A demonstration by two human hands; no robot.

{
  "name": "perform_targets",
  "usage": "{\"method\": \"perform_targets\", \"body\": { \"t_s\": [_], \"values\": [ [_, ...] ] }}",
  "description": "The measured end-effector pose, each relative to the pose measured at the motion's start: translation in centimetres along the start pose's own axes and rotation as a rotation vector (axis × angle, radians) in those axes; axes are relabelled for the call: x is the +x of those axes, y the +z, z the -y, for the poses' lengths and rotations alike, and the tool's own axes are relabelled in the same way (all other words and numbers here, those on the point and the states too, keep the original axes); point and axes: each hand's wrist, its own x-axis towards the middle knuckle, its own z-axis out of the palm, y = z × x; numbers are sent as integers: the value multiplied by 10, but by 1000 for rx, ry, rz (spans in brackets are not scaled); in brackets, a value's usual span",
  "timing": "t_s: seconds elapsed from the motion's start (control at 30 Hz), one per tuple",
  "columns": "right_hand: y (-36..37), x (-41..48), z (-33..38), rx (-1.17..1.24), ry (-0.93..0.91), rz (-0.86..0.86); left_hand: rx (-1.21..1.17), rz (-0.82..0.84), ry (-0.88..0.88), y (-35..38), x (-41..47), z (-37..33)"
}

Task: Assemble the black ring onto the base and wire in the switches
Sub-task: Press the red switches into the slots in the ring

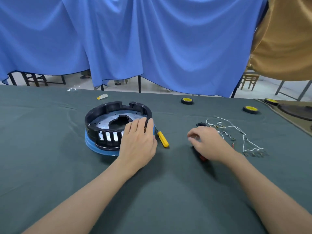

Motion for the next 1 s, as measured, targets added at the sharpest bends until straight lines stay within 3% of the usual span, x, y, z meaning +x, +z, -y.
{"method": "perform_targets", "body": {
  "t_s": [0.27, 0.87, 0.93, 1.0],
  "values": [
    [-2, -15, -20, -51, -17, 62, 24, -23, -16, 14, -8, -3],
    [10, -8, -8, 61, 368, 22, -8, 5, 30, 14, -12, 1],
    [11, -7, -6, 27, 385, 46, -13, 27, 27, 12, -13, 1],
    [9, -7, -2, 32, 352, -33, -26, 36, 30, 9, -13, 2]
  ]
}}
